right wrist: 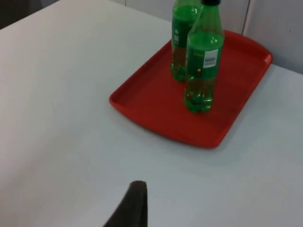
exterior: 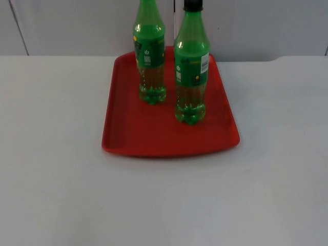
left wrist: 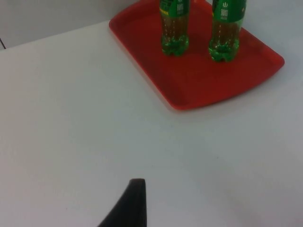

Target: Place the bottle upright on the tray.

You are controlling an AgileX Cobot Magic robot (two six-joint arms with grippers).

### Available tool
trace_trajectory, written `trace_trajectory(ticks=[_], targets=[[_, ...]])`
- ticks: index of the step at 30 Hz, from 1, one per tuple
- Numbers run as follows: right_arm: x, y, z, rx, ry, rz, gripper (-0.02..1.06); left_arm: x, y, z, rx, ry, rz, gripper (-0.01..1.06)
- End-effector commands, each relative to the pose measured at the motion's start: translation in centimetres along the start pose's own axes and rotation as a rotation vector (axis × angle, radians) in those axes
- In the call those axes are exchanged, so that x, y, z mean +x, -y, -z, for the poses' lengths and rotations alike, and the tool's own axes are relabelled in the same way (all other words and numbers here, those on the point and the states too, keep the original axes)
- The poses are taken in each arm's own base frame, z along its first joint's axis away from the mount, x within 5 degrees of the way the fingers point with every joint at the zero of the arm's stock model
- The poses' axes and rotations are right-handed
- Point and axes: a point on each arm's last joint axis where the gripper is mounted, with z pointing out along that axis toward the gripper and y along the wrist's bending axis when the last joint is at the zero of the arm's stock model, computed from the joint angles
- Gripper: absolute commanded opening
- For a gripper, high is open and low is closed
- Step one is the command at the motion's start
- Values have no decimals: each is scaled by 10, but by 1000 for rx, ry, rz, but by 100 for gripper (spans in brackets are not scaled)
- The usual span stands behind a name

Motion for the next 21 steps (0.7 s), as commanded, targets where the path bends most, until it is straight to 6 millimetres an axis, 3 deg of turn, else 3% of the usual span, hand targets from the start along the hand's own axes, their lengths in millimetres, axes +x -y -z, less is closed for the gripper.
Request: trace_trajectory(ticks=[1, 5, 13, 21], targets=[[9, 1, 12, 36, 11, -15, 91, 1, 0, -1, 3, -5, -3, 105], [24, 1, 33, 90, 29, -44, 91, 1, 0, -1, 3, -5, -3, 105], [44, -5, 54, 85, 30, -37, 91, 1, 0, -1, 3, -5, -3, 105], [64, -4, 48, 97, -15, -30, 91, 1, 0, -1, 3, -5, -3, 105]])
